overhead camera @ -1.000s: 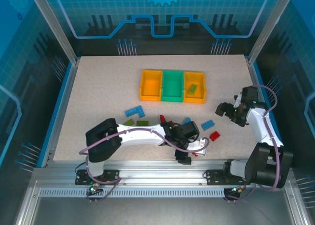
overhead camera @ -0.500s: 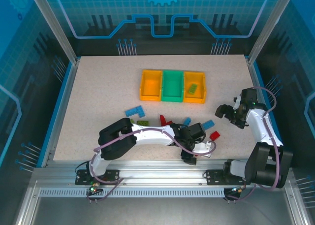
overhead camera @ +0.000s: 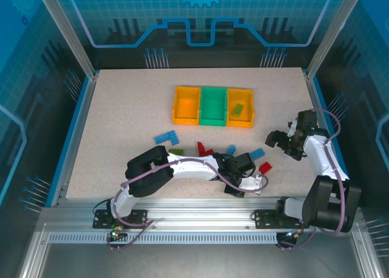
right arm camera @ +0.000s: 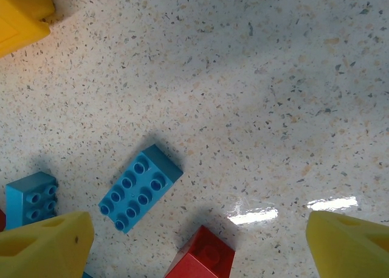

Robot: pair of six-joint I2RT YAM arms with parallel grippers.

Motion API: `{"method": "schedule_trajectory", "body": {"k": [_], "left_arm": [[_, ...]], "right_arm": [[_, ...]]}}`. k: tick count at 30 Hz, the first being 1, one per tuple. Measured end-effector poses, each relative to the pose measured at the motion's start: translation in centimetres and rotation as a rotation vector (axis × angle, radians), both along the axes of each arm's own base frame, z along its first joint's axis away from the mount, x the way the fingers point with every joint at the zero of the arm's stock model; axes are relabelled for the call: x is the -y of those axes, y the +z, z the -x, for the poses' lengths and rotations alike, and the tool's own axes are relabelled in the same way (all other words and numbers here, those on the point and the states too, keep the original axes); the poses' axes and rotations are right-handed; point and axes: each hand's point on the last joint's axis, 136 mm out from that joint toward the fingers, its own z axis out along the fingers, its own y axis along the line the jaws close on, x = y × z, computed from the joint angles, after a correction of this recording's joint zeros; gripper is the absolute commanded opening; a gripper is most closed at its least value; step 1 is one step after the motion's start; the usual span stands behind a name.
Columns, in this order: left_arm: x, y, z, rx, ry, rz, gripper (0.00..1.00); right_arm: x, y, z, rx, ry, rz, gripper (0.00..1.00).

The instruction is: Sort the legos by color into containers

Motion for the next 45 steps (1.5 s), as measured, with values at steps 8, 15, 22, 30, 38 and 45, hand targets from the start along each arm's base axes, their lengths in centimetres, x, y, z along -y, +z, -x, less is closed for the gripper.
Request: {"method": "schedule_trajectory", "body": {"k": [8, 15, 22, 30, 38, 45], "left_arm": [[-0.1, 0.6, -1.1, 0.013, 0.054, 0.004, 0.20], [-0.7, 7.6, -8.6, 0.078, 0.277, 0.137, 0.20], [-4.1, 17.5, -23.6, 0.135, 0.675, 0.326, 0.20], [-11.1, 14.7, -36.1, 0.022, 1.083, 0.321, 0.19], [-14.0, 7.8, -36.7, -0.120, 1.260, 0.178, 0.19], [-14.3, 7.1, -36.2, -0.156, 1.300, 0.155, 0.21]], "right_arm": [[-0.4, 0.1, 0.4, 0.010, 0.007, -0.017, 0.86], [-1.8, 0.5, 1.5, 0.043, 0.017, -0.025, 0.84], [-3.9, 0.2, 3.0, 0.053, 0.043, -0.060, 0.84], [-7.2, -1.5, 5.1, -0.052, 0.077, -0.110, 0.83], [-7.2, -3.6, 6.8, -0.155, -0.001, -0.117, 0.80], [-6.7, -4.7, 7.1, -0.216, -0.031, -0.093, 0.80]]}}
